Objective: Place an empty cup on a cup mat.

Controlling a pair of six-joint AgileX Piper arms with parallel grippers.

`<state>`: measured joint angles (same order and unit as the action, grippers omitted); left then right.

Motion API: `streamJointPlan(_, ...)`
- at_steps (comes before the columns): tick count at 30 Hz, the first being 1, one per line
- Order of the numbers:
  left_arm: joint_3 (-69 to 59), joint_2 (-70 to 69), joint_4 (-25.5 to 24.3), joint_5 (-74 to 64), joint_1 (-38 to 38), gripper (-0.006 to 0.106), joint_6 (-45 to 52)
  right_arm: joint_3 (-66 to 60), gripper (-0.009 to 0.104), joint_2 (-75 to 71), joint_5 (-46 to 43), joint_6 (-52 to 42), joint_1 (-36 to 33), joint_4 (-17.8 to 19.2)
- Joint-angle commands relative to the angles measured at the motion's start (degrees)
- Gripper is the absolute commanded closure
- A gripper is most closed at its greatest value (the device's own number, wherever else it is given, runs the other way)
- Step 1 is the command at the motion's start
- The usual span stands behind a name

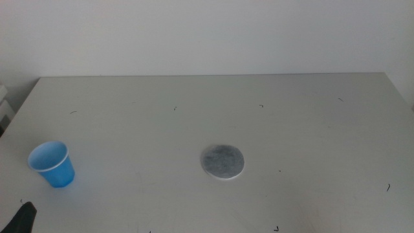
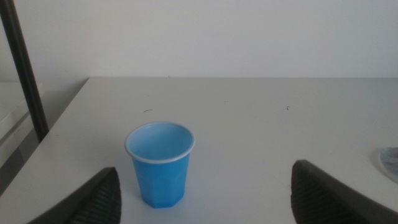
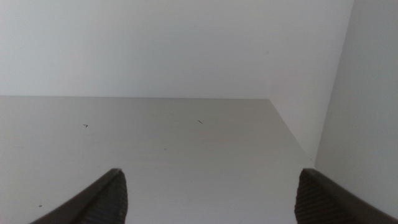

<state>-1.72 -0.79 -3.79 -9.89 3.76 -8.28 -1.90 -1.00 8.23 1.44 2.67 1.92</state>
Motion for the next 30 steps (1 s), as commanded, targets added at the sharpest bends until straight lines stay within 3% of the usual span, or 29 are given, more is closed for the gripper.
streamJointPlan(1, 3.2, 0.5, 0.0, 4.3, 0.3, -0.005, -0.7, 0.7, 0.001, -1.1, -4.5, -0.5, -0.2, 0.5)
streamJointPlan(16, 28.2, 21.9, 0.7, -5.0, 0.3, -0.005, -0.9, 0.7, 0.001, -1.1, -4.5, -0.5, -0.2, 0.5)
streamJointPlan(30, 60.2, 44.0, 1.4, -30.5, 0.3, -0.005, -0.9, 0.7, 0.001, -1.1, -4.5, -0.5, -0.2, 0.5)
